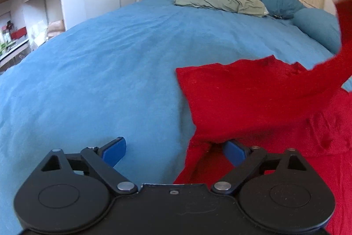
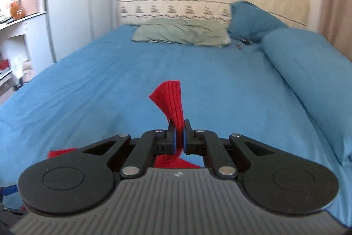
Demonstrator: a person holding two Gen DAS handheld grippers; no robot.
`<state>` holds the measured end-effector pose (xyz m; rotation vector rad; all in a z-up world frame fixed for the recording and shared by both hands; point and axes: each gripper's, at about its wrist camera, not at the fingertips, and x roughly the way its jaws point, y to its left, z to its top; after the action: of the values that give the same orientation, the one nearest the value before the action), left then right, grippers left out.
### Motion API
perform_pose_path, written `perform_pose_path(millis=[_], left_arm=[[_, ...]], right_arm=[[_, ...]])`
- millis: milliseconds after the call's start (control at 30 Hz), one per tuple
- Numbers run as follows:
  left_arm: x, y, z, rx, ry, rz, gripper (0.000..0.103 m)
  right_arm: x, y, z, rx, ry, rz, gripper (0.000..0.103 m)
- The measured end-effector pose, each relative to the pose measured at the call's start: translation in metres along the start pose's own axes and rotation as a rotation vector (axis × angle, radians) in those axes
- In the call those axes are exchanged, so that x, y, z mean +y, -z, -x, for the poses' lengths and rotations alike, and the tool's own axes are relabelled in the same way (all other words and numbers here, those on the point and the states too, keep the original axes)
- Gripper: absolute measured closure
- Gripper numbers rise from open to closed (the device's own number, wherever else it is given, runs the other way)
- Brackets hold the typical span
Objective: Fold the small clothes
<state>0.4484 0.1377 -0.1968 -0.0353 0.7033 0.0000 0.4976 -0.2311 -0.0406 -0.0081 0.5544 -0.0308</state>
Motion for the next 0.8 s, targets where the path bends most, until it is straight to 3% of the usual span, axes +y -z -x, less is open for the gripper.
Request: perform_pose_path(millis=[167, 333, 400, 433, 467, 533, 600, 667, 800], left_arm=[[0.011, 0.004, 0.001, 0.003, -0.063, 0.078, 0.007], [0.009, 0.010, 0.010, 0.025, -0.112, 0.061, 0.007], [0.009, 0.013, 0.017, 0.033, -0.115, 0.053, 0.009], [0.009, 0.014, 0.024, 0.031, -0.098, 0.041, 0.009], [0.005, 0.015, 0.032, 0.016, -0.070, 0.024, 0.009], [-0.005, 0.014, 0.046, -0.032, -0.012, -0.024, 0.008], [-0.020, 0.006, 0.053, -0.069, 0.046, -0.065, 0.006], [-0.038, -0.002, 0.050, -0.094, 0.091, -0.094, 0.004], [-0.066, -0.014, 0.027, -0.084, 0.125, -0.133, 0.004]], right_arm=[[-0.053, 0.057, -0.018, 0.067, -0.035, -0.188, 0.082], [-0.081, 0.134, -0.028, 0.116, -0.036, -0.286, 0.078], [-0.090, 0.154, -0.018, 0.120, -0.028, -0.301, 0.069], [-0.093, 0.161, -0.011, 0.109, -0.018, -0.300, 0.049], [-0.094, 0.166, -0.003, 0.090, -0.004, -0.287, 0.022], [-0.088, 0.170, 0.023, -0.007, 0.067, -0.240, 0.000], [-0.078, 0.169, 0.035, -0.092, 0.043, -0.173, 0.000], [-0.065, 0.162, 0.026, -0.060, -0.018, -0.112, 0.000], [-0.038, 0.156, -0.005, -0.025, -0.060, -0.017, 0.000]])
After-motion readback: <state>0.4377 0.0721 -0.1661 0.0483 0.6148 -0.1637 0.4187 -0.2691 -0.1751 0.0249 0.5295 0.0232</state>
